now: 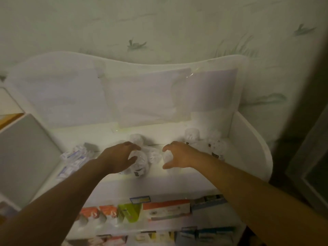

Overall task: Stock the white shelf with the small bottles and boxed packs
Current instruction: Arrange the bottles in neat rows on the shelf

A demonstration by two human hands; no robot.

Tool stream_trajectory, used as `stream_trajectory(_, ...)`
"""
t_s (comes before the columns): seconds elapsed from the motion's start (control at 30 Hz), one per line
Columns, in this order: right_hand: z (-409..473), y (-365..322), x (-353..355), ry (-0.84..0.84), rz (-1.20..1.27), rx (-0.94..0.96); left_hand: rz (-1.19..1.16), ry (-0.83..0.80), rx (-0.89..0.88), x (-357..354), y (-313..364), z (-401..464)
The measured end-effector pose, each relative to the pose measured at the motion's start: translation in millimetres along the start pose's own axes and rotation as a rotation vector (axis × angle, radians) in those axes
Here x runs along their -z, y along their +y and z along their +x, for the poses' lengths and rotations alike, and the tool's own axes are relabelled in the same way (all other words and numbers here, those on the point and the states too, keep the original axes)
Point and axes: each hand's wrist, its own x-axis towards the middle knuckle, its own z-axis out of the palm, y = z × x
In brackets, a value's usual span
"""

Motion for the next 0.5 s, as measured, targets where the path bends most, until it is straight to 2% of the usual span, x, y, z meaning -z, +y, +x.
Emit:
stream_trajectory(0.17, -1.0, 4.1, -5.8, 0.022, -0.009, 0.001, -0.034, -0.003, -0.005, -3.8, -1.3, 2.7)
stream_trajectory(0.33, -3.3, 6.5, -0.1, -0.005, 0.019, -0.019, -0.043, -0.138, 0.003, -4.1, -0.4, 5.9)
stream_trajectory(0.5, -5.9, 8.6, 1.1, 0.025, 0.05, -0.03, -0.014, -0.117, -0.015, -4.6, -3.2, 7.4)
